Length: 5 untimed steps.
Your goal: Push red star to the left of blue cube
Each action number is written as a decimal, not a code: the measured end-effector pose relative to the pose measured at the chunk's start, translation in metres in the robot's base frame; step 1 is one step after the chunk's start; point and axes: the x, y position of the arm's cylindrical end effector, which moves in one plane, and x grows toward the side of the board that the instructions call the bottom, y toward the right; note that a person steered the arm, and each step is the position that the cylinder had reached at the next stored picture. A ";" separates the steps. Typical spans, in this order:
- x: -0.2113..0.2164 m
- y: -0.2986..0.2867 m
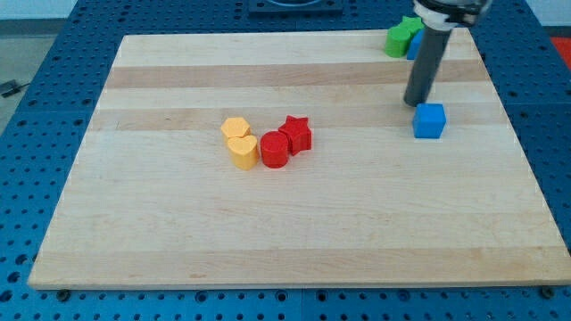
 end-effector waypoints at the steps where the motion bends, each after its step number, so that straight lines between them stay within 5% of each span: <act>1: 0.000 -0.063; 3: 0.029 -0.210; 5: 0.096 -0.223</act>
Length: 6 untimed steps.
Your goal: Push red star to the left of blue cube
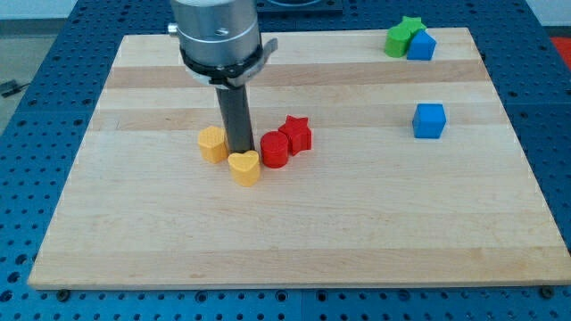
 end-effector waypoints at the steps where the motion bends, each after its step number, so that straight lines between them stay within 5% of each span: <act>1: -0.005 0.017; 6: -0.036 0.168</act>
